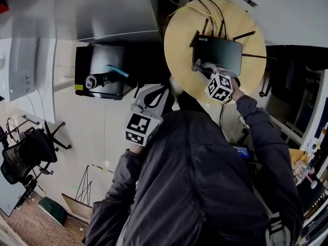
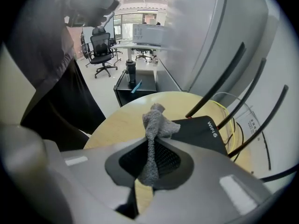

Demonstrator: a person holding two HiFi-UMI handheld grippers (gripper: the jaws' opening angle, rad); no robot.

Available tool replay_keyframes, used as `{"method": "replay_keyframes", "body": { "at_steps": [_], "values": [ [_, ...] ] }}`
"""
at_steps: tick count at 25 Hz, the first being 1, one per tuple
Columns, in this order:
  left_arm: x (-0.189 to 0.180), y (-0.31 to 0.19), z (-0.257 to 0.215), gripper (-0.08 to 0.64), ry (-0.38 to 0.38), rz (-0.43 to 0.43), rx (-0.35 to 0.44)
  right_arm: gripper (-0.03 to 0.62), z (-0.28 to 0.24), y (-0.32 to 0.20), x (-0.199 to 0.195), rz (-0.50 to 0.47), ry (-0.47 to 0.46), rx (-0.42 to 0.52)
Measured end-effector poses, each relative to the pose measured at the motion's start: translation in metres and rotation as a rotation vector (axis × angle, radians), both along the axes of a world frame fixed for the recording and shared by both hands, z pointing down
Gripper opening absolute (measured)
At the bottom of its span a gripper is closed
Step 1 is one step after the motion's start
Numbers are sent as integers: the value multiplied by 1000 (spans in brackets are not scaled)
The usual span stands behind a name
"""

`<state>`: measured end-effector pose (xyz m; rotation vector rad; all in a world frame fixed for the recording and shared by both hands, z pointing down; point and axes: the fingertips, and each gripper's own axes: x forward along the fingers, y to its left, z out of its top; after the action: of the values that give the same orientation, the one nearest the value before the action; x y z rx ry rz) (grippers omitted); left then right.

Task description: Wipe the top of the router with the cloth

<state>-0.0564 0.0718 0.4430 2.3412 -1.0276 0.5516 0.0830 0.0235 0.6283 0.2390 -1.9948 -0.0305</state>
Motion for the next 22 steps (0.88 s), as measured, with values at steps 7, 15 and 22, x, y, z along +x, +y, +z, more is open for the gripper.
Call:
{"method": "replay_keyframes", "body": {
  "at_steps": [7, 15, 22],
  "values": [
    [6, 3, 4, 0, 6, 44, 14, 28, -13, -31, 13, 119, -61, -36],
    [-1, 1, -2, 0, -8, -13, 13, 28, -8, -126, 66, 274, 8, 66],
    [-6, 1, -1, 0, -2, -37, 10, 28, 1, -114, 62, 208, 48, 65]
  ]
}}
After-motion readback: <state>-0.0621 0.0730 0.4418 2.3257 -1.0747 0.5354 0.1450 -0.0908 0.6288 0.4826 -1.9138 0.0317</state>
